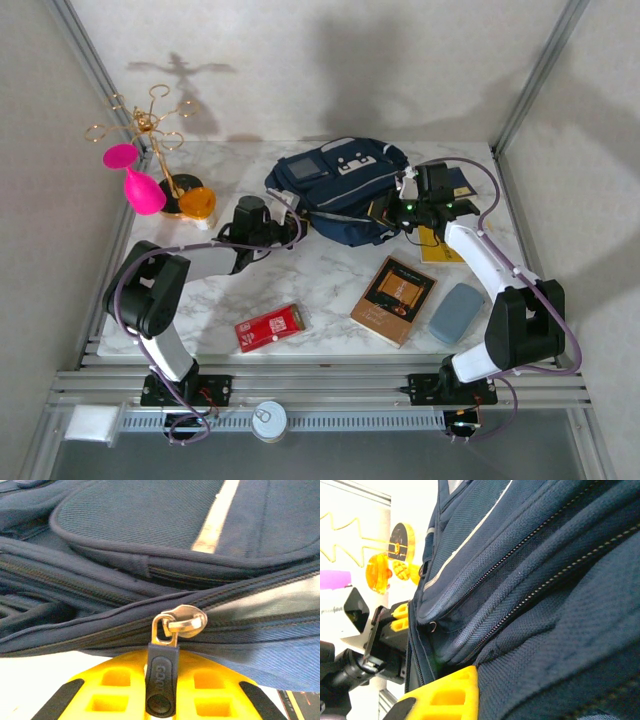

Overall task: Pack the student bag
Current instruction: Unzip the student bag at the center of the table.

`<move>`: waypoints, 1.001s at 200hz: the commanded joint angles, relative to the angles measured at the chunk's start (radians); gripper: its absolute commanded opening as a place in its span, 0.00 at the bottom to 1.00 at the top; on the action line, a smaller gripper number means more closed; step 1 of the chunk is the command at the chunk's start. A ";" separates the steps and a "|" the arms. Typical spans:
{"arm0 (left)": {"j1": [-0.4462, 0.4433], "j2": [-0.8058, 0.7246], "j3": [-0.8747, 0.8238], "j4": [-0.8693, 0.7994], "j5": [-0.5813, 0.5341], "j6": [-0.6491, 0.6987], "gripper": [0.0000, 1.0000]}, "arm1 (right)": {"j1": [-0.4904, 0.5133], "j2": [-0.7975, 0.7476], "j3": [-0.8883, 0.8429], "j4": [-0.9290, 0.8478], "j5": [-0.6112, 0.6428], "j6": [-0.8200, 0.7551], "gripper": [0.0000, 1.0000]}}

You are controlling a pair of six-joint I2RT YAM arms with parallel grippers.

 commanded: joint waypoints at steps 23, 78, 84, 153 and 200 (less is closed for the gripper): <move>0.062 0.020 0.019 -0.016 -0.119 -0.085 0.00 | -0.009 -0.042 0.069 0.001 -0.078 -0.071 0.00; 0.105 0.123 0.142 -0.166 -0.222 -0.168 0.00 | 0.009 -0.043 0.033 0.043 -0.099 -0.053 0.00; 0.107 0.121 0.140 -0.164 -0.208 -0.171 0.00 | 0.014 -0.042 0.022 0.066 -0.108 -0.047 0.00; 0.106 -0.026 0.090 -0.300 -0.223 -0.222 0.24 | 0.148 0.083 -0.065 0.309 -0.015 0.059 0.00; 0.066 -0.248 -0.079 -0.360 -0.262 -0.326 0.40 | 0.183 0.163 -0.152 0.442 -0.026 0.088 0.15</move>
